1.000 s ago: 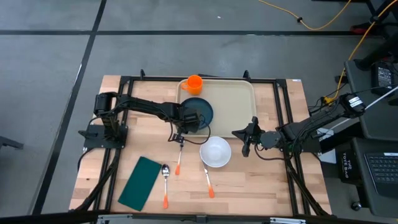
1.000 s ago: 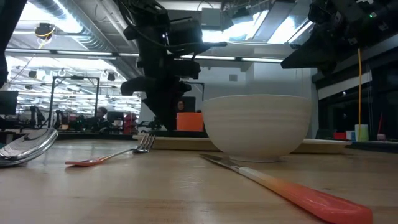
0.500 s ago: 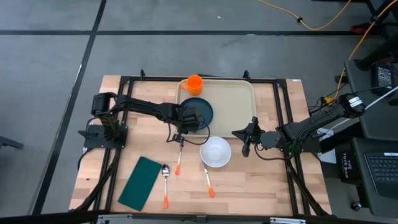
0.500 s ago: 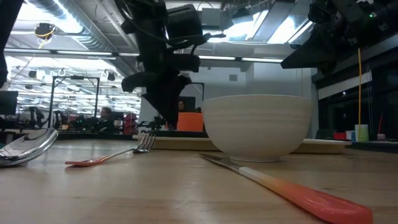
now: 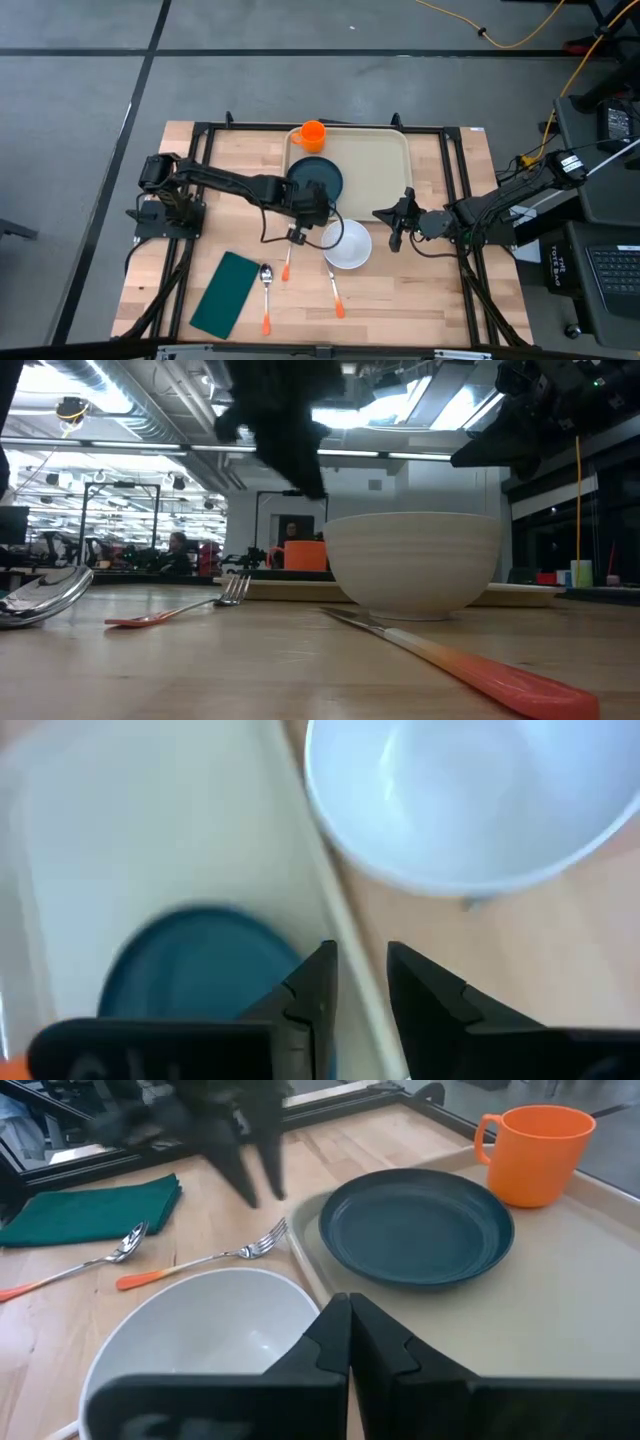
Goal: Set up tray
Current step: Put the white bowl on top of the blue plate on the gray serving tray
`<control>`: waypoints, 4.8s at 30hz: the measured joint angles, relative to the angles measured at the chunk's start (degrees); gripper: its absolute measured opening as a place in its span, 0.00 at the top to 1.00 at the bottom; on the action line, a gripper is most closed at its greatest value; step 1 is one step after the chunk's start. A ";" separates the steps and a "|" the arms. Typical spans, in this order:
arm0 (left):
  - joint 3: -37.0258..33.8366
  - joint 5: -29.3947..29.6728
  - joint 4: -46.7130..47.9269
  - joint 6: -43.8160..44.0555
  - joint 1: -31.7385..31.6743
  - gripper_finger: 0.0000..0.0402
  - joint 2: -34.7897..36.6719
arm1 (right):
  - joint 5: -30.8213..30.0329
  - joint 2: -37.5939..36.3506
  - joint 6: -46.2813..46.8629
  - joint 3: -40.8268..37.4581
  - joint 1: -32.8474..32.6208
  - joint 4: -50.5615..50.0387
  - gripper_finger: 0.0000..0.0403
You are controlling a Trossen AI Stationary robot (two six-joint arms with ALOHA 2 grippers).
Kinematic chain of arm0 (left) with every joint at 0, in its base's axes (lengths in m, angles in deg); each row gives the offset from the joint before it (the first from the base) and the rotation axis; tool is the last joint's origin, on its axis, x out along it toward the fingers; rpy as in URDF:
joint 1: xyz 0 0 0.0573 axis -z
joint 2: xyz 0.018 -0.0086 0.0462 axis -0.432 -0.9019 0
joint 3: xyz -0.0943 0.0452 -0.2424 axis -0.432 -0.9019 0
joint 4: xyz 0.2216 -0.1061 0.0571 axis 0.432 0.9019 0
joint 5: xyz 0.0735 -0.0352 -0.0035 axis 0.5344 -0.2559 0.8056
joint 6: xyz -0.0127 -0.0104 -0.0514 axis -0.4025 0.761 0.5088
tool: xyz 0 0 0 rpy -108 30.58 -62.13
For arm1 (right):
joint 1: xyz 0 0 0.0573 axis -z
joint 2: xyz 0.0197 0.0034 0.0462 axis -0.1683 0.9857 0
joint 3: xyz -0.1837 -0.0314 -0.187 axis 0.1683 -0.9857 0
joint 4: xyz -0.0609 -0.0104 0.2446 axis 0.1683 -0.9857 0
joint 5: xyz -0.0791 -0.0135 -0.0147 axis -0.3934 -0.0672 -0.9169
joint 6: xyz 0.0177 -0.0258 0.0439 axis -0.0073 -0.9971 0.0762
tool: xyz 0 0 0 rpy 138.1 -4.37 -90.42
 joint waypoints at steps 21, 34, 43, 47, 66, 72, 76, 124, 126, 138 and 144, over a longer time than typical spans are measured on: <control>2.11 4.41 -9.15 8.99 15.16 0.73 -4.07 | 2.71 -0.07 -0.01 0.00 -0.02 2.22 0.99; 6.70 1.70 -7.42 3.59 14.64 0.73 -12.22 | 4.13 -0.04 0.19 0.00 -0.06 1.65 0.99; 6.70 1.73 -6.46 4.31 13.08 0.74 -14.82 | 4.14 -0.04 0.20 0.00 -0.11 1.57 0.99; 6.70 1.47 -6.27 2.45 13.25 0.75 -14.86 | 4.09 -0.04 0.16 0.00 -0.11 1.27 0.99; 6.67 2.42 -5.47 -3.50 14.07 0.99 -14.72 | 3.98 -0.04 0.14 0.00 -0.13 1.17 0.99; 6.67 2.34 -5.45 -3.95 14.14 0.99 -14.71 | 3.98 -0.04 0.14 0.00 -0.13 1.17 0.99; 6.66 1.14 -5.44 -4.08 14.35 0.99 -13.41 | 3.98 -0.04 0.14 0.00 -0.13 1.17 0.99; 1.14 -8.95 8.23 -5.00 -11.96 0.99 0.46 | 3.96 -0.02 -0.28 0.00 -0.11 1.11 0.99; 1.14 -8.96 8.04 -5.02 -13.15 0.99 0.46 | 3.96 -0.02 -0.28 0.00 -0.11 1.04 0.99; -4.79 -7.83 0.52 -4.31 -17.71 0.99 0.50 | 3.96 -0.02 -0.10 0.00 -0.11 0.02 0.99; -5.28 -8.64 -0.55 -3.87 -17.52 0.99 0.50 | 3.96 -0.02 -0.12 0.00 -0.11 0.04 0.99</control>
